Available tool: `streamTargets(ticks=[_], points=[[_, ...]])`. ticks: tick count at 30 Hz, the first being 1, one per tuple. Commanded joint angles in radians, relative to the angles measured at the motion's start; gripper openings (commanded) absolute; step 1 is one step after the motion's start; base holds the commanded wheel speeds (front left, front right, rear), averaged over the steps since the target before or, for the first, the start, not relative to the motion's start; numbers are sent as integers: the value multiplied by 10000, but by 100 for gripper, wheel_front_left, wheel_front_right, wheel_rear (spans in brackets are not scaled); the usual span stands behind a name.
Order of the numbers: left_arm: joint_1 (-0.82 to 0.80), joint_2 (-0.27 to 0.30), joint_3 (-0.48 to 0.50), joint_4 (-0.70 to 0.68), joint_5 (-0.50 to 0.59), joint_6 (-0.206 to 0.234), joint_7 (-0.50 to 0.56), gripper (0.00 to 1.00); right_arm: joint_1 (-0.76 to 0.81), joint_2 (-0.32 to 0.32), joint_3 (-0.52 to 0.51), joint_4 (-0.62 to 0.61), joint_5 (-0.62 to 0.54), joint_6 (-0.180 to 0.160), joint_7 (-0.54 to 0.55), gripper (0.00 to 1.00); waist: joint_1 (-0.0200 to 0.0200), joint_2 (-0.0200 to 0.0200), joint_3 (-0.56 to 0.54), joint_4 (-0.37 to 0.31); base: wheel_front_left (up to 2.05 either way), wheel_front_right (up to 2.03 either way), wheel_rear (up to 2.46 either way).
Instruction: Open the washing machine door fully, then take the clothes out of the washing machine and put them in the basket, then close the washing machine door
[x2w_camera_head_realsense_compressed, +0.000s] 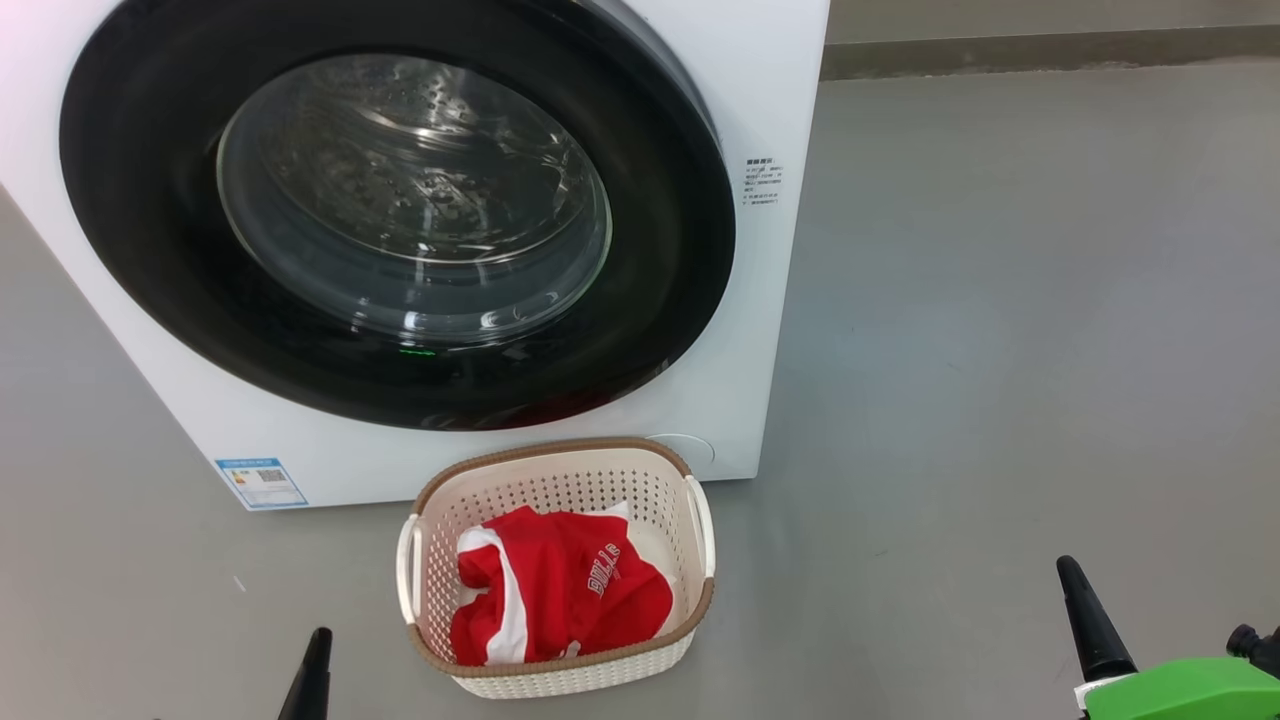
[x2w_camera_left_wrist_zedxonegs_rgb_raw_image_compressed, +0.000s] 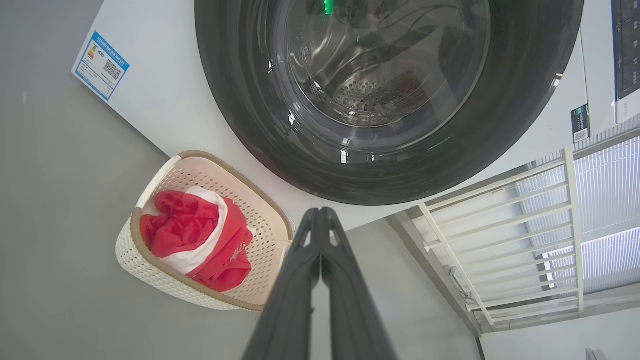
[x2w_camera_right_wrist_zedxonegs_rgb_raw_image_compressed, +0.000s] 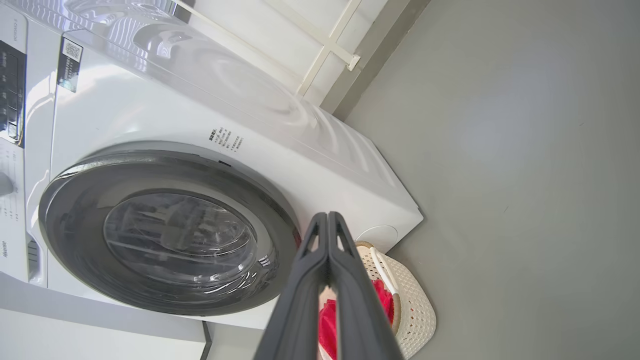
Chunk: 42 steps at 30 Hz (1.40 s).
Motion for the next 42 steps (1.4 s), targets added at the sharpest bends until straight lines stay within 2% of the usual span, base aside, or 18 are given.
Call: streamTargets(ticks=[1, 42], points=[[-500, 56, 290, -296, -314, -44, 68, 0, -491, -88, 34, -292, 272, -5, 101, 0, -1, 0, 3, -3, 0, 0, 0], [-1275, -98, 698, -411, -4645, -66, 1246, 0, -1453, 38, -197, -593, 3923, -9, 1310, 0, -1, 0, 83, -86, 0, 0, 0]])
